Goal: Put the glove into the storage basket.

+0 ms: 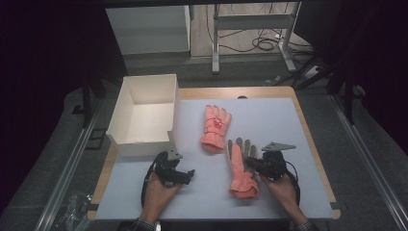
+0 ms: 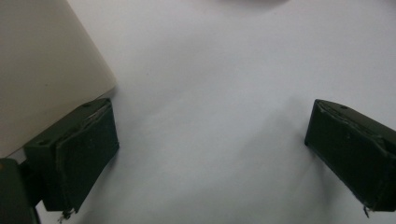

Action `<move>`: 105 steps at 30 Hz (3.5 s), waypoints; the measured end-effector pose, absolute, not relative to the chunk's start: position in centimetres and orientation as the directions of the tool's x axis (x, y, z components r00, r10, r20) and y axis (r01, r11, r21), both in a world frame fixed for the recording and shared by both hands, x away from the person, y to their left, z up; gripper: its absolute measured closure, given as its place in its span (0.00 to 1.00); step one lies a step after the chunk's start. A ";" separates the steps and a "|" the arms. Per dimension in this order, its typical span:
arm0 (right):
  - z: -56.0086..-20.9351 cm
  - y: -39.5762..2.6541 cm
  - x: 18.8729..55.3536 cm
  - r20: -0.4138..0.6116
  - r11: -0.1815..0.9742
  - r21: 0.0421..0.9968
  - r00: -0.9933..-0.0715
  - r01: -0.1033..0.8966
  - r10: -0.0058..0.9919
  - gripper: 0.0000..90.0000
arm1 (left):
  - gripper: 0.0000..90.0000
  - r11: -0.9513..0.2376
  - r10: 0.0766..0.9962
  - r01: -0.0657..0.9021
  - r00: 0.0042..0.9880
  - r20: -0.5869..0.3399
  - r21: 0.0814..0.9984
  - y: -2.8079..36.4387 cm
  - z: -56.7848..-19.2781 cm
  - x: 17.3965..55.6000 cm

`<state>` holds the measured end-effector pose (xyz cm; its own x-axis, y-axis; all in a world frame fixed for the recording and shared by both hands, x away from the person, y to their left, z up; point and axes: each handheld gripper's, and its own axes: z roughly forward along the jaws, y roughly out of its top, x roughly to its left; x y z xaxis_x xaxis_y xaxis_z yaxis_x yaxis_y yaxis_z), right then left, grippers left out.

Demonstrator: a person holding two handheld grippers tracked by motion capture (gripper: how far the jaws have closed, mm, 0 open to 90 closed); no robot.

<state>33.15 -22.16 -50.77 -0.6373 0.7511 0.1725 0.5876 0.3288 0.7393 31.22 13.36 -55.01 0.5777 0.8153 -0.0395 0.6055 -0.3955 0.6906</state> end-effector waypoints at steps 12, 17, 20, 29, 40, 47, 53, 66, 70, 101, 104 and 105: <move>-49.3 -22.7 34.4 0.124 0.347 0.755 -0.642 0.556 0.757 0.71 | 0.03 -0.395 0.815 0.606 0.578 -0.040 0.691 13.4 -55.0 31.2; -48.5 -22.9 35.9 0.129 0.335 0.766 -0.641 0.549 0.756 0.65 | 0.03 -0.396 0.815 0.606 0.578 -0.040 0.690 13.4 -55.0 31.2; -47.9 -22.8 37.1 0.139 0.332 0.768 -0.648 0.548 0.749 0.62 | 0.03 -0.395 0.816 0.606 0.577 -0.040 0.691 13.4 -55.0 31.2; -46.9 -20.8 39.7 0.114 0.363 0.772 -0.675 0.522 0.729 0.57 | 0.03 -0.394 0.816 0.606 0.577 -0.041 0.691 13.3 -55.0 31.2; -46.9 -16.7 43.4 0.095 0.416 0.757 -0.716 0.503 0.692 0.57 | 0.03 -0.397 0.814 0.605 0.580 -0.040 0.690 13.4 -55.0 31.2; -47.0 -14.6 45.2 0.089 0.434 0.745 -0.720 0.507 0.688 0.66 | 0.03 -0.399 0.814 0.605 0.580 -0.038 0.690 13.4 -55.0 31.2; -47.1 -12.9 46.7 0.072 0.455 0.728 -0.717 0.512 0.693 0.71 | 0.03 -0.398 0.814 0.604 0.580 -0.038 0.691 13.4 -55.0 31.2; -49.3 -9.3 50.1 0.027 0.538 0.646 -0.720 0.542 0.693 0.56 | 0.03 -0.395 0.815 0.605 0.578 -0.041 0.691 13.3 -55.0 31.2; -49.9 -8.9 50.5 0.038 0.560 0.612 -0.729 0.558 0.684 0.70 | 0.03 -0.395 0.815 0.605 0.579 -0.041 0.691 13.3 -55.0 31.2; -42.8 -11.0 45.8 0.100 0.552 0.678 -0.805 0.486 0.585 0.95 | 0.03 -0.395 0.814 0.604 0.580 -0.040 0.692 13.4 -55.0 31.2; -41.6 -11.7 44.4 0.112 0.544 0.691 -0.814 0.477 0.571 0.95 | 0.03 -0.396 0.814 0.604 0.580 -0.040 0.692 13.4 -55.0 31.2; -41.3 -12.0 44.0 0.112 0.544 0.692 -0.815 0.474 0.568 0.95 | 0.03 -0.397 0.814 0.603 0.580 -0.039 0.692 13.4 -55.0 31.2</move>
<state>43.97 -11.96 -41.28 -0.8154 0.5679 0.1119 0.4739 0.5440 0.6924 31.22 13.36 -55.02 0.5797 0.8139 -0.0386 0.6031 -0.3967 0.6920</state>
